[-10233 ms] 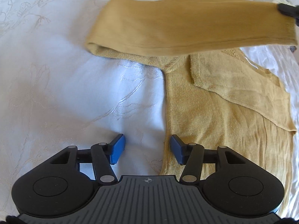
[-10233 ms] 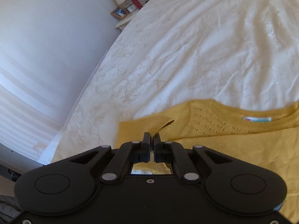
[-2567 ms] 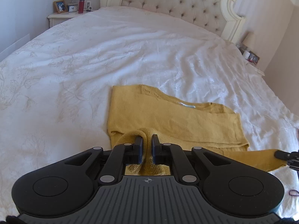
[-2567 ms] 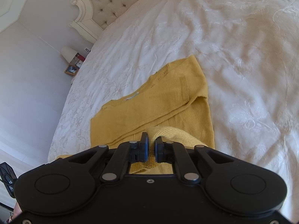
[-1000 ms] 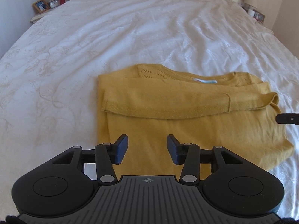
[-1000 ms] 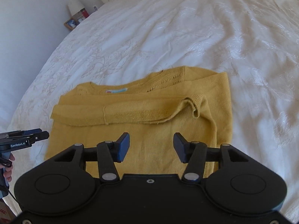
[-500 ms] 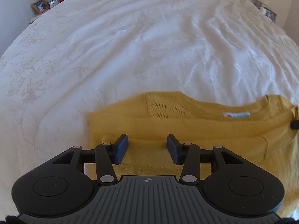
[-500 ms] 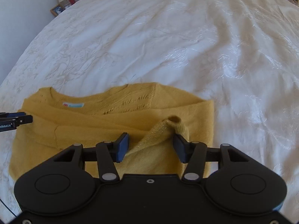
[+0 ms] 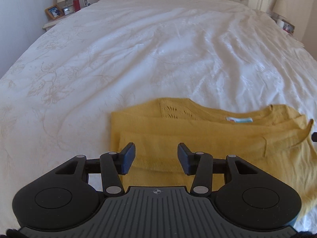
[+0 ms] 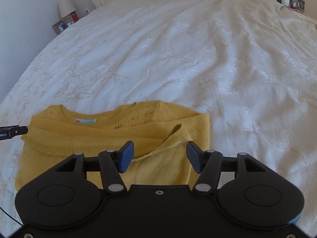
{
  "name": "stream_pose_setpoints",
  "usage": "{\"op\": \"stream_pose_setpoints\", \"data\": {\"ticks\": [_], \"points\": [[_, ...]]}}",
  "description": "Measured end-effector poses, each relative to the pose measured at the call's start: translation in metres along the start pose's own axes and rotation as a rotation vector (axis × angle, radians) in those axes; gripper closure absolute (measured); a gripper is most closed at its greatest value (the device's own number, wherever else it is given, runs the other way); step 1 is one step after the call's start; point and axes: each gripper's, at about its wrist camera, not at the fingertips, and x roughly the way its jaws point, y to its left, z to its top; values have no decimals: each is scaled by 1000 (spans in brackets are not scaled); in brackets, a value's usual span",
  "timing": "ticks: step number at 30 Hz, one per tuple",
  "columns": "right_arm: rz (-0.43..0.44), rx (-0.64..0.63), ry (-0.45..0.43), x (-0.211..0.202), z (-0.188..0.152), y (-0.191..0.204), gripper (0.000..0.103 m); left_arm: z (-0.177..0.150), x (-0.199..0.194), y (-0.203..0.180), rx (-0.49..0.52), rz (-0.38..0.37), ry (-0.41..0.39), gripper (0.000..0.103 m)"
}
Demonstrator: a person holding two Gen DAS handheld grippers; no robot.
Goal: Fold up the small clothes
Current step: 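Lower the hem onto the collar and open both tools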
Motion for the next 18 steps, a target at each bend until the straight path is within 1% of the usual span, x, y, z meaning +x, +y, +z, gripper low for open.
{"op": "stream_pose_setpoints", "data": {"ticks": [4,6,8,10,11,14,18], "points": [[22,-78,66,8,-23,27,39,-31,3,-22,40,-61,64,57],[21,-115,93,17,-29,37,39,-37,10,-31,67,-70,84,57],[10,-149,103,27,-29,44,39,-35,20,-39,93,-71,84,57],[-12,-182,103,40,-23,50,37,-25,31,-43,89,-75,73,57],[-20,-190,101,46,-18,51,35,-16,37,-43,85,-74,67,57],[-45,-209,88,65,3,51,35,15,58,-39,77,-54,37,57],[-86,-164,48,79,36,38,35,60,73,-24,25,-3,-18,57]]}}
